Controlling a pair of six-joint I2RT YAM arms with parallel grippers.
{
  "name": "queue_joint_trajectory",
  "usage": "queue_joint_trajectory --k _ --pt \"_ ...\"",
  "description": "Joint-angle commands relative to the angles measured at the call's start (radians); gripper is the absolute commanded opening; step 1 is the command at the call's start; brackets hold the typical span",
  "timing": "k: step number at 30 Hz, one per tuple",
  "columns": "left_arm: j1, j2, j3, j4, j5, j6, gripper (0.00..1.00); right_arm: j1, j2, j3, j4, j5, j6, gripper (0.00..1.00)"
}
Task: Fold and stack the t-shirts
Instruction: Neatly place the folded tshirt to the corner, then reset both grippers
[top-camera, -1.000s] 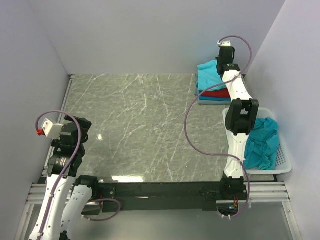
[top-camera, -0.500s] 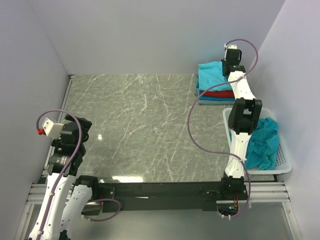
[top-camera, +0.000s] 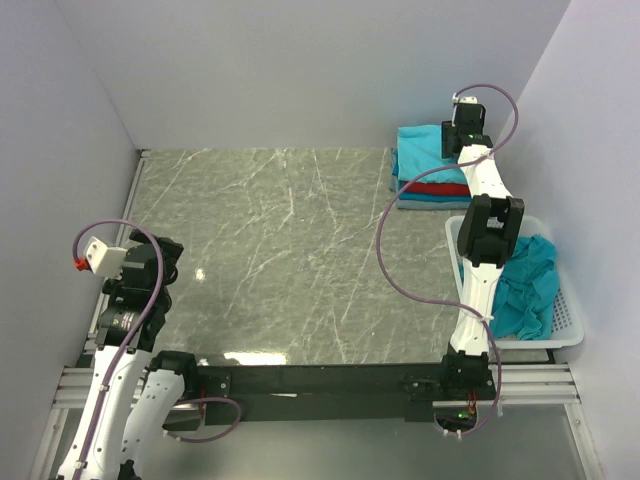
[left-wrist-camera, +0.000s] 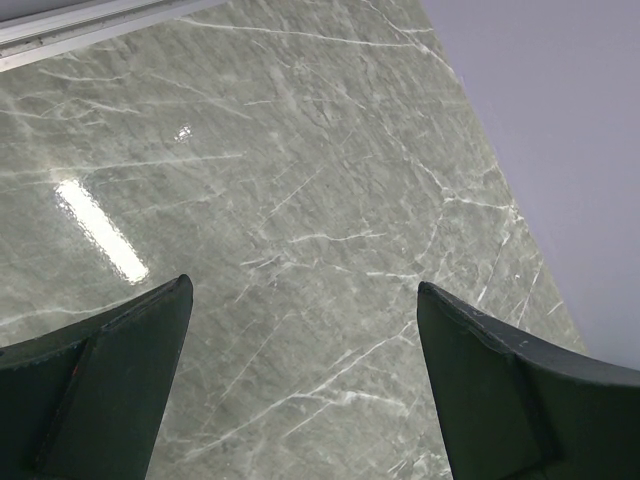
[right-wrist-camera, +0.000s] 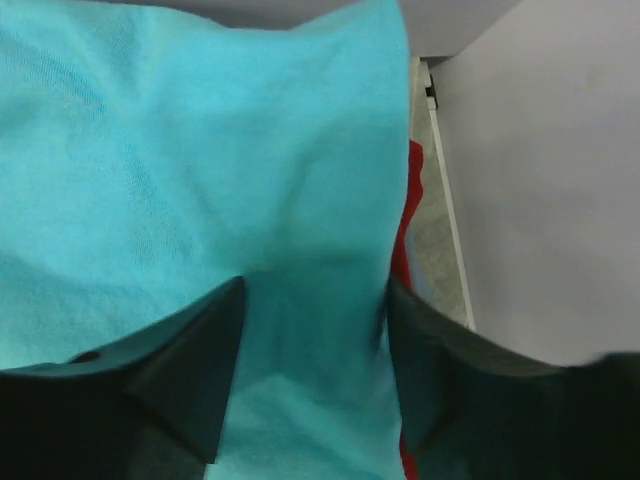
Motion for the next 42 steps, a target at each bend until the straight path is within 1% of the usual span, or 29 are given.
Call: queue_joint_trajectory --k 1,4,9,12,19,21,22,24,25,26,29,30,31,32,33,34,35,36,37,38,39,40,41,42 --pt "0.003 0.007 0.023 -0.004 -0.027 -0.009 0.99 -0.008 0.003 0.047 0.035 0.02 0.019 0.67" --pt "0.003 0.01 0.017 0.007 -0.019 -0.004 0.99 -0.008 -0.005 0.047 0.047 0.048 0.018 0.7" --pt "0.003 0.021 0.025 0.009 -0.011 0.003 1.0 -0.013 -0.025 0.041 0.084 0.146 0.04 0.73" --pt "0.002 0.018 0.026 0.001 -0.011 0.002 0.99 -0.028 -0.059 0.034 0.09 0.146 0.059 0.75" --pt "0.003 0.001 0.014 0.015 0.013 0.008 0.99 -0.045 -0.158 -0.038 0.12 0.183 0.08 0.8" --pt "0.002 -0.002 0.015 0.015 0.018 0.011 0.99 -0.045 -0.181 -0.07 0.121 0.157 0.09 0.8" --pt "0.002 -0.004 0.014 0.018 0.022 0.013 0.99 -0.045 -0.21 -0.085 0.12 0.093 0.091 0.8" --pt "0.003 -0.005 0.002 0.045 0.053 0.028 0.99 -0.043 -0.243 -0.122 0.117 0.021 0.105 0.82" --pt "0.002 -0.004 0.0 0.053 0.064 0.034 0.99 -0.043 -0.273 -0.133 0.103 -0.051 0.123 0.82" --pt "0.002 -0.002 0.0 0.056 0.079 0.042 0.99 -0.043 -0.29 -0.142 0.098 -0.082 0.139 0.85" --pt "0.003 0.012 0.014 0.064 0.091 0.045 1.0 -0.042 -0.371 -0.205 0.107 -0.176 0.204 0.87" --pt "0.003 0.021 0.019 0.061 0.091 0.036 0.99 -0.04 -0.432 -0.272 0.121 -0.193 0.256 0.87" --pt "0.003 0.025 0.02 0.064 0.094 0.024 1.0 -0.037 -0.469 -0.323 0.176 -0.229 0.302 0.88" --pt "0.003 0.033 0.022 0.071 0.104 0.02 0.99 -0.023 -0.511 -0.438 0.214 -0.277 0.316 0.88" --pt "0.003 0.038 0.022 0.093 0.114 0.022 0.99 -0.01 -0.592 -0.496 0.25 -0.267 0.33 0.88" --pt "0.003 0.039 0.022 0.113 0.127 0.034 0.99 0.007 -0.633 -0.553 0.305 -0.247 0.358 0.89" --pt "0.002 0.045 0.025 0.128 0.142 0.039 0.99 0.041 -0.676 -0.603 0.332 -0.238 0.37 0.89" --pt "0.003 0.045 0.026 0.143 0.177 0.043 0.99 0.059 -0.757 -0.704 0.356 -0.189 0.39 0.89" --pt "0.003 0.045 0.029 0.178 0.189 0.057 0.99 0.076 -0.798 -0.748 0.376 -0.184 0.428 0.89" --pt "0.003 0.042 0.032 0.191 0.206 0.062 0.99 0.09 -0.834 -0.784 0.373 -0.178 0.439 0.9" --pt "0.003 0.039 0.032 0.203 0.219 0.065 1.0 0.143 -0.903 -0.849 0.367 -0.132 0.453 0.9" --pt "0.003 0.038 0.032 0.22 0.226 0.069 1.0 0.164 -0.939 -0.88 0.339 -0.092 0.487 0.9" --pt "0.003 0.029 0.026 0.231 0.232 0.071 0.99 0.191 -0.974 -0.945 0.328 -0.063 0.502 0.9" --pt "0.002 0.025 0.022 0.24 0.24 0.076 0.99 0.231 -1.044 -0.984 0.322 -0.043 0.516 0.9"
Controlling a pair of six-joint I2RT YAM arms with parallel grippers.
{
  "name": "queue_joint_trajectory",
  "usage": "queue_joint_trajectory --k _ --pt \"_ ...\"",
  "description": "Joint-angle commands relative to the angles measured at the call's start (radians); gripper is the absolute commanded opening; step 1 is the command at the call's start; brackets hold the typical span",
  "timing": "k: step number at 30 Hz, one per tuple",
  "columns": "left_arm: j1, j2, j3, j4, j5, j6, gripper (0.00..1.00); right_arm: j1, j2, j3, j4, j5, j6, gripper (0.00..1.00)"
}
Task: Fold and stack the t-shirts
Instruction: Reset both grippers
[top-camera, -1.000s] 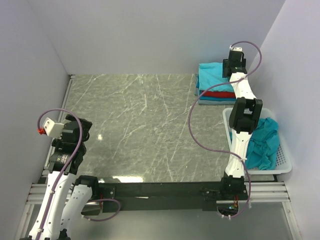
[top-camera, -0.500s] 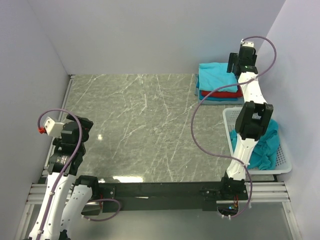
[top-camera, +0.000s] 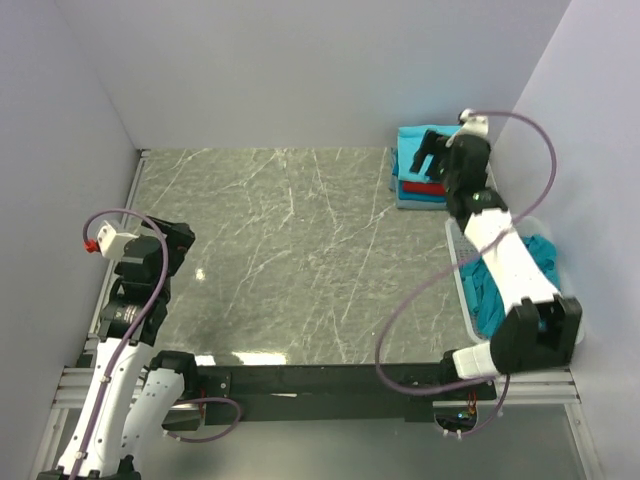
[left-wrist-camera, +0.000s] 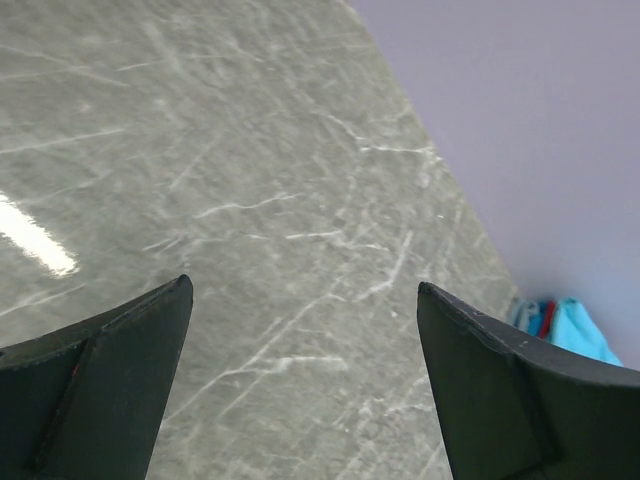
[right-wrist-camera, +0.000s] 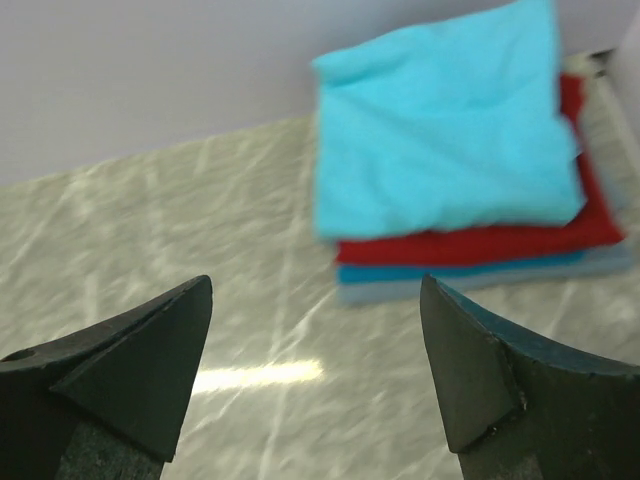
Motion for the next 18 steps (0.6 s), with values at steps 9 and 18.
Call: queue_joint_trajectory --k 9,18 --pt "0.003 -0.094 -0.043 0.109 0.132 0.06 0.99 0.145 -0.615 -0.657 0.131 -0.086 0.262 0.92" --pt "0.003 -0.175 -0.099 0.123 0.228 0.085 0.99 0.148 -0.895 -0.924 0.14 -0.211 0.264 0.93"
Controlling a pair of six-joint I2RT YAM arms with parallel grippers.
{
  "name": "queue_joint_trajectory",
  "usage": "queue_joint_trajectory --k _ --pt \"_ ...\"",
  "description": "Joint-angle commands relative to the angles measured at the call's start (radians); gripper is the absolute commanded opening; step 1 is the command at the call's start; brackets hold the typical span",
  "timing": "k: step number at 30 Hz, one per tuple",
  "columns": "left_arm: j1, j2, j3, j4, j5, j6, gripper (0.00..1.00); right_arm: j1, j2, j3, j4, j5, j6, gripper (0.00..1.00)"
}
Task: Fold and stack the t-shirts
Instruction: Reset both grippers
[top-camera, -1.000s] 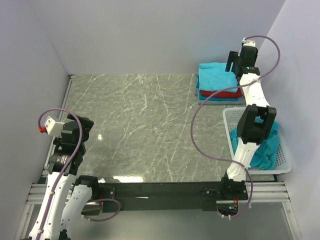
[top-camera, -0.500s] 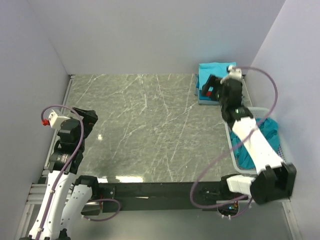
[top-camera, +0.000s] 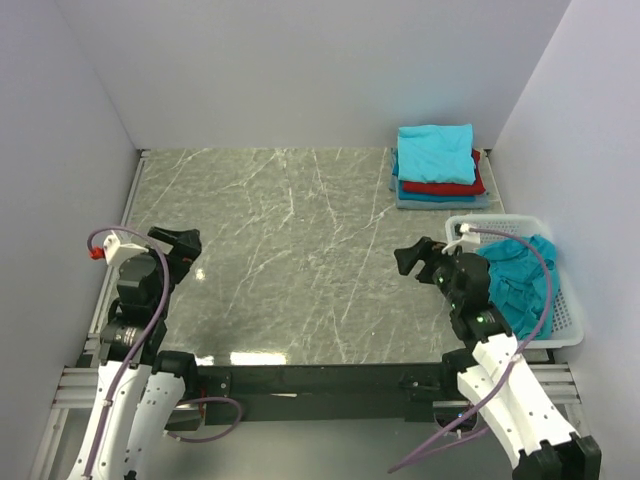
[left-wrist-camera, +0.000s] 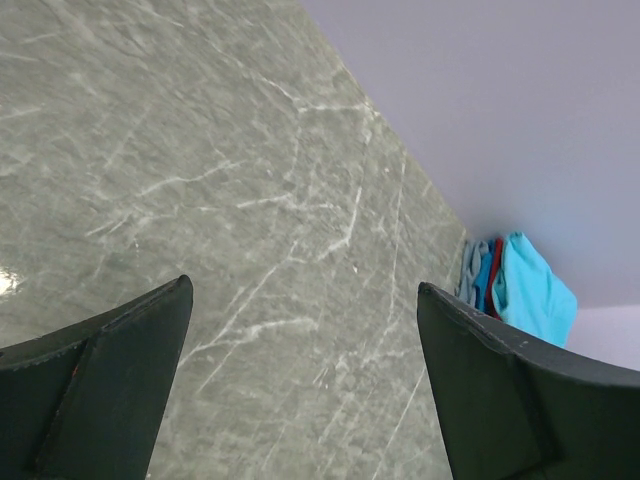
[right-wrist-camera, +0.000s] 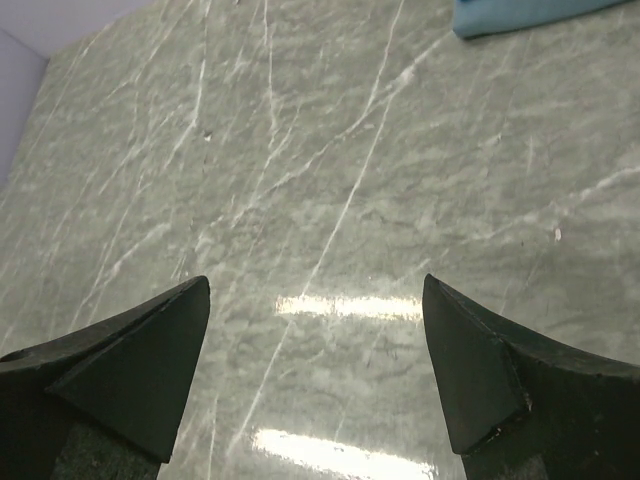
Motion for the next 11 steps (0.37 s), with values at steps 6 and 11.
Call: queue_joint_trajectory --k 6,11 --pt "0.003 -0.073 -0.026 0.026 0.05 0.041 1.0 0.006 -0.151 -0.049 -0.005 0.021 0.0 0.93" --pt "0.003 -0.091 -0.01 -0.006 0.05 0.035 0.99 0.007 -0.178 -0.037 -0.038 0.055 0.012 0.94"
